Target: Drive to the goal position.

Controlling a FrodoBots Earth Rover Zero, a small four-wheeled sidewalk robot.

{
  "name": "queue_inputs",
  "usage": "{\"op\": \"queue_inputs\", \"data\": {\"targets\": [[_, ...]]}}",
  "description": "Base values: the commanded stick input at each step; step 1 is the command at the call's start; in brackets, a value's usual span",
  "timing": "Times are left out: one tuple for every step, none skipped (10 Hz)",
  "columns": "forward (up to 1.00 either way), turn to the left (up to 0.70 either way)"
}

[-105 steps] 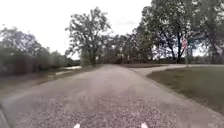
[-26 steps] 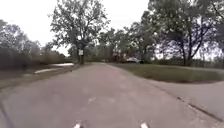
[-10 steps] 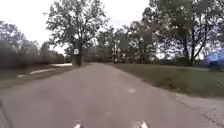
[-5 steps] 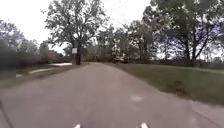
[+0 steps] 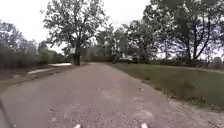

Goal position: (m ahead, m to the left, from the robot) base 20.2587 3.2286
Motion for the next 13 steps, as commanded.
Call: {"op": "queue_inputs", "data": {"targets": [[1.00, 0.00], [1.00, 0.00], [1.00, 0.00], [1.00, 0.00], [1.00, 0.09], [1.00, 0.30], [1.00, 0.35], [1.00, 0.22], [1.00, 0.09], [1.00, 0.00], [1.00, 0.00], [1.00, 0.00], [1.00, 0.00]]}}
